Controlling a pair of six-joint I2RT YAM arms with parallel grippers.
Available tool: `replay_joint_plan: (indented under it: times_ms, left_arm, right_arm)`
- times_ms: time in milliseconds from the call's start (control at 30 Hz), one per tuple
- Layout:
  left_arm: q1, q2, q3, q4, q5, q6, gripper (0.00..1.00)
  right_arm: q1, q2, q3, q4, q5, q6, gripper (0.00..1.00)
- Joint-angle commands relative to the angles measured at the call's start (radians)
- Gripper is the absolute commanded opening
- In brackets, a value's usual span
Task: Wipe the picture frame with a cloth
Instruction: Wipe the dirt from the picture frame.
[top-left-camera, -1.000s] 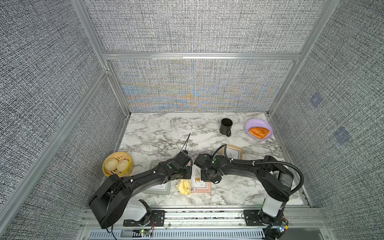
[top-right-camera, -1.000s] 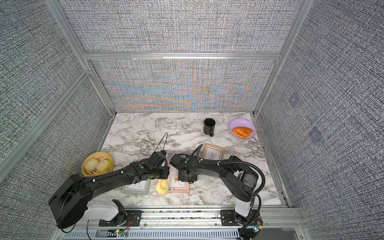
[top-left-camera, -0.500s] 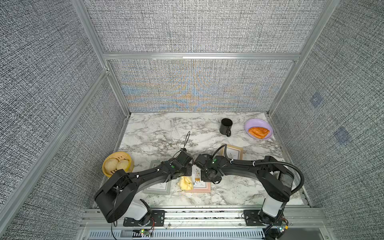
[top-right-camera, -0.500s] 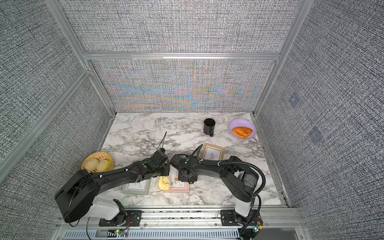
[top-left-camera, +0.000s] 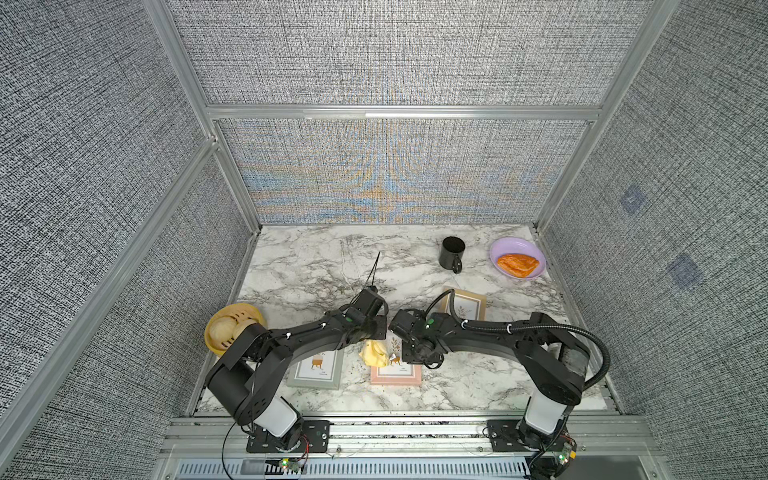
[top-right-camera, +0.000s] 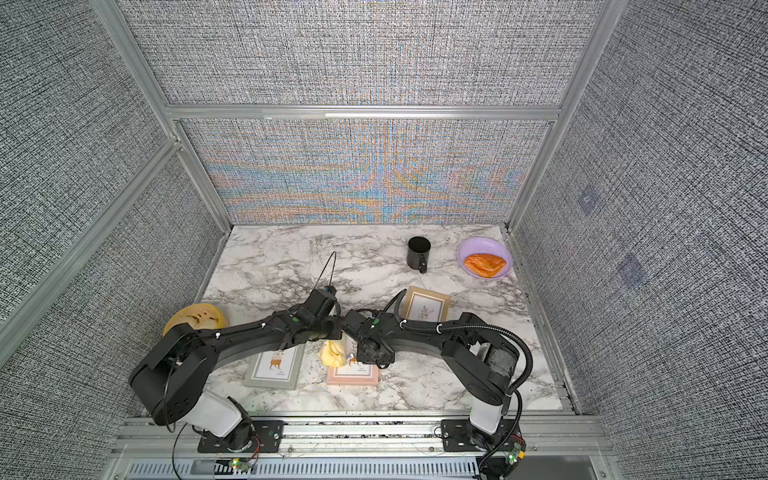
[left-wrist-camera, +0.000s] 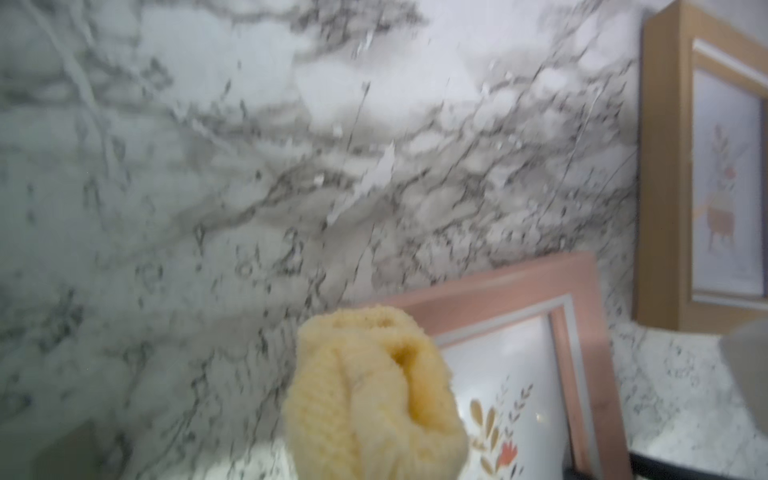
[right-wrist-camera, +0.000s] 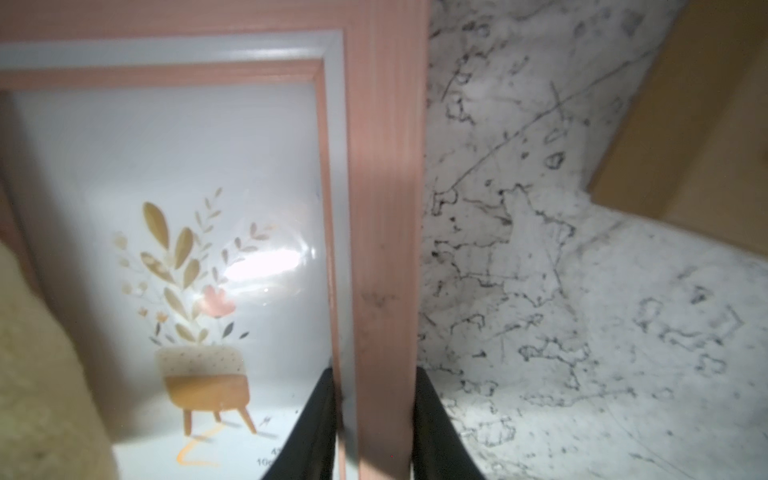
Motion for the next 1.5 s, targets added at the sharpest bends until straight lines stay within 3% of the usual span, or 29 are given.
replay_joint_plan:
  times_ms: [0,267,467,733,1100,1333,1467]
  left_arm:
    - [-0.013,-0.085,-0.083,-0.038,0.038,-0.060,0.00]
    - [-0.140,-0.327,-0.256,-0.126,0.004,-0.212,0.00]
    - [-0.196,-0.378,-0.297,-0.140,-0.046,-0.252,0.00]
    - [-0.176,-0.250,-0.150,-0.142,-0.219,-0.201,0.00]
    - [-0.007,0.066,0.074,0.062,-0.121,-0.048,0.00]
    - [0.032,0.117,0.132,0.045,-0.053,0.011,0.00]
    - [0.017,0.092,0.047,0.050,0.034,-0.019,0.00]
  right_arm:
    - [0.003,0.021,-0.031,-0.097,0.000,0.020,0.29]
    - [0.002,0.033,-0.045,-0.082,-0.012,0.017,0.29]
    - [0.004,0.044,-0.033,-0.080,-0.015,0.008,0.29]
    - [0.004,0.050,-0.020,-0.090,-0.012,0.006,0.29]
    - [0.006,0.047,-0.026,-0.093,-0.006,0.024,0.29]
    - [0.006,0.050,-0.027,-0.092,-0.005,0.029,0.29]
    - [0.006,0.054,-0.022,-0.090,-0.006,0.031,0.29]
